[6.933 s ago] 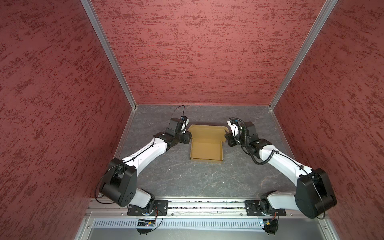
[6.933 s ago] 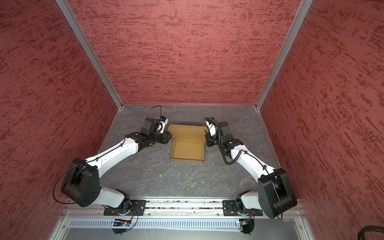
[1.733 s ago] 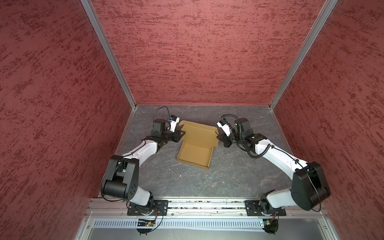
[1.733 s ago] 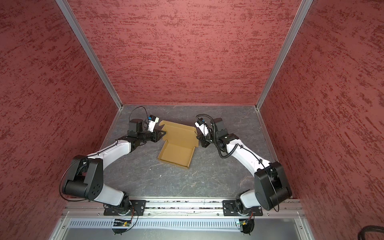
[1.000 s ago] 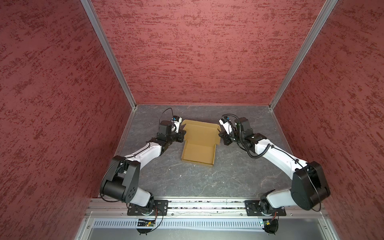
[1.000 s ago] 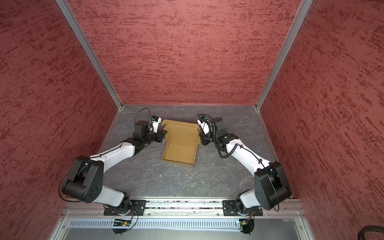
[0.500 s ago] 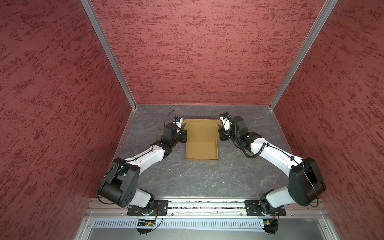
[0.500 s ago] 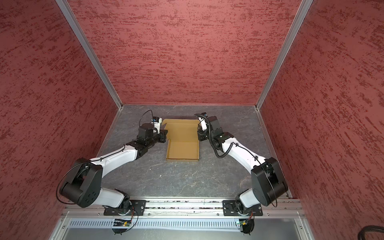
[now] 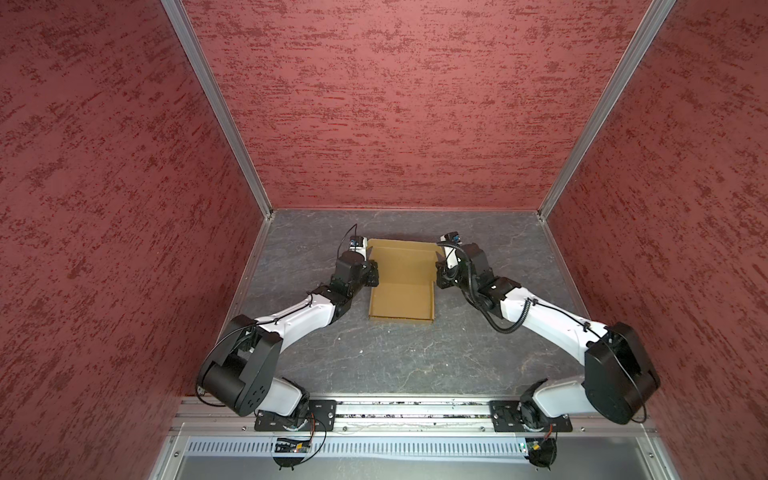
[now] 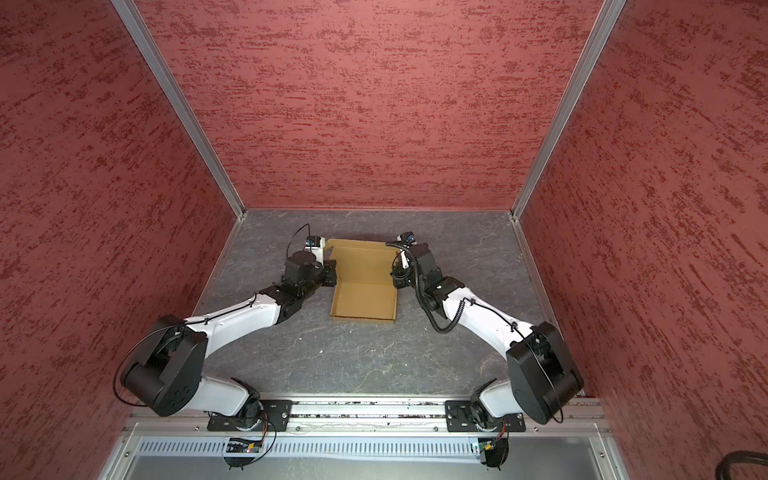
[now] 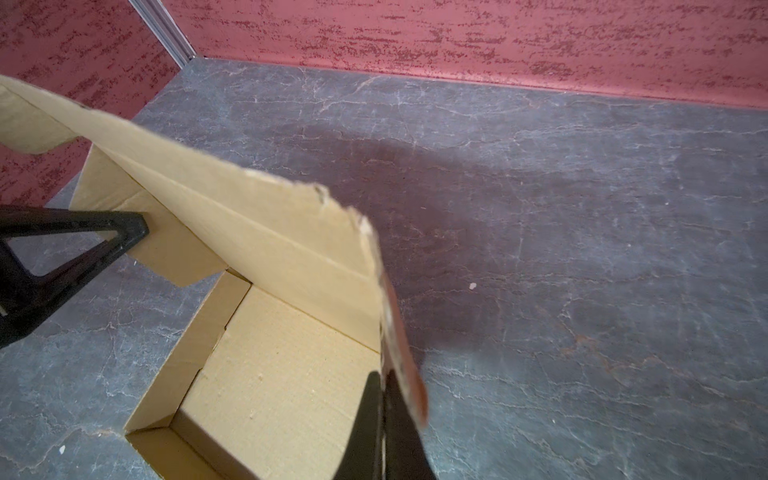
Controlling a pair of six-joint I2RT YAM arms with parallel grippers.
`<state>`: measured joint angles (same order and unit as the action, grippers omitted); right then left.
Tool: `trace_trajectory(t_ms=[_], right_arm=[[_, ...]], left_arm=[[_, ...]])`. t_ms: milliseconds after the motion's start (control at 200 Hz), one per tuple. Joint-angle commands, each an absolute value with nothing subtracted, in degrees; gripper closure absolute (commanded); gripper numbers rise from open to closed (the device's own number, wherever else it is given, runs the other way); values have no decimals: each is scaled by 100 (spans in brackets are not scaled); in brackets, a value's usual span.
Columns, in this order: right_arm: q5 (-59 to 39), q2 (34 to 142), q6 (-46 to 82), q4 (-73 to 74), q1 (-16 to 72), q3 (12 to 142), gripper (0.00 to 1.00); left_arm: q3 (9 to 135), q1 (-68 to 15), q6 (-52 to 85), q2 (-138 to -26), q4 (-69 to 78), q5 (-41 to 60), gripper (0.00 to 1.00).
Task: Fold the paper box
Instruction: 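Lower the lid flap down onto the tray walls with both grippers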
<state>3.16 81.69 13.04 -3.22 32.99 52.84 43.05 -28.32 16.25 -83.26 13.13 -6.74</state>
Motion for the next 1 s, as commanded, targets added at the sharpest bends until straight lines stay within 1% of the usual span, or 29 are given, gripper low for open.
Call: trace_trajectory(t_ms=[0, 311, 726, 997], right_arm=[[418, 8112, 1525, 119, 3466, 5282, 97], [621, 8142, 1739, 731, 3656, 4890, 97], [815, 8260, 1972, 878, 3820, 4799, 97], [1020, 8183, 2084, 1123, 4029, 4492, 97]], left_arm=[[4299, -3009, 1727, -8325, 1647, -709, 99], [4118, -3120, 1730, -8367, 1853, -789, 99], [3913, -3234, 1731, -8273, 1849, -910, 99], [3677, -3339, 1793, -8096, 1819, -1046, 99]])
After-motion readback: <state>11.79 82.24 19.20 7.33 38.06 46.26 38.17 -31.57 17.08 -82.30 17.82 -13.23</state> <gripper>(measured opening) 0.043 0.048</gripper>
